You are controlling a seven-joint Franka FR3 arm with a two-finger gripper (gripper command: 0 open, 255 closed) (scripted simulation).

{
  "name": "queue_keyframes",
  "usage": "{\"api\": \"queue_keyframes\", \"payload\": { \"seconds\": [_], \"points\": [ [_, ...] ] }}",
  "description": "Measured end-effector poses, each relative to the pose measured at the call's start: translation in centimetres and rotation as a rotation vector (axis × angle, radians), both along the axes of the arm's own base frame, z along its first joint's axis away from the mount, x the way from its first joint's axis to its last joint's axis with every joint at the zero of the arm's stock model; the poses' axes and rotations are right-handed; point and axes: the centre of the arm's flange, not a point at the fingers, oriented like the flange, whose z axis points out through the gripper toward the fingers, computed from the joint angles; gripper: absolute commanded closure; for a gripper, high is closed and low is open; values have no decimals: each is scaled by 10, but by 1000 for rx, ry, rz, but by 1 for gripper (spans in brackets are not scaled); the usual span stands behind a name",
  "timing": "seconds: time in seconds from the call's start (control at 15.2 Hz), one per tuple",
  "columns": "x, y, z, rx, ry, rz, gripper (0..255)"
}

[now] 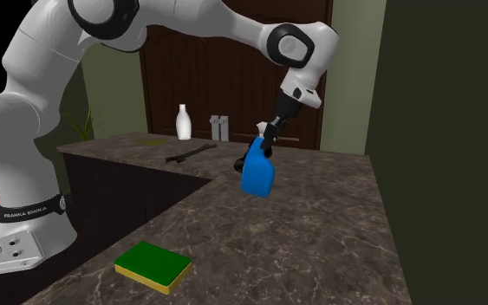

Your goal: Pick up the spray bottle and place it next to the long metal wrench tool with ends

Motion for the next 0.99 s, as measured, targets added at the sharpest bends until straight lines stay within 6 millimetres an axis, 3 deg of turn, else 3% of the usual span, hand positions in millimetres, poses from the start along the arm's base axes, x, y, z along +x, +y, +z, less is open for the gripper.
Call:
{"api": "queue_keyframes", "payload": {
  "seconds": [0.2,0.99],
  "points": [
    [-3,17,7,1,1,0,255],
    [-14,171,8,1,2,1,255]
  ]
}}
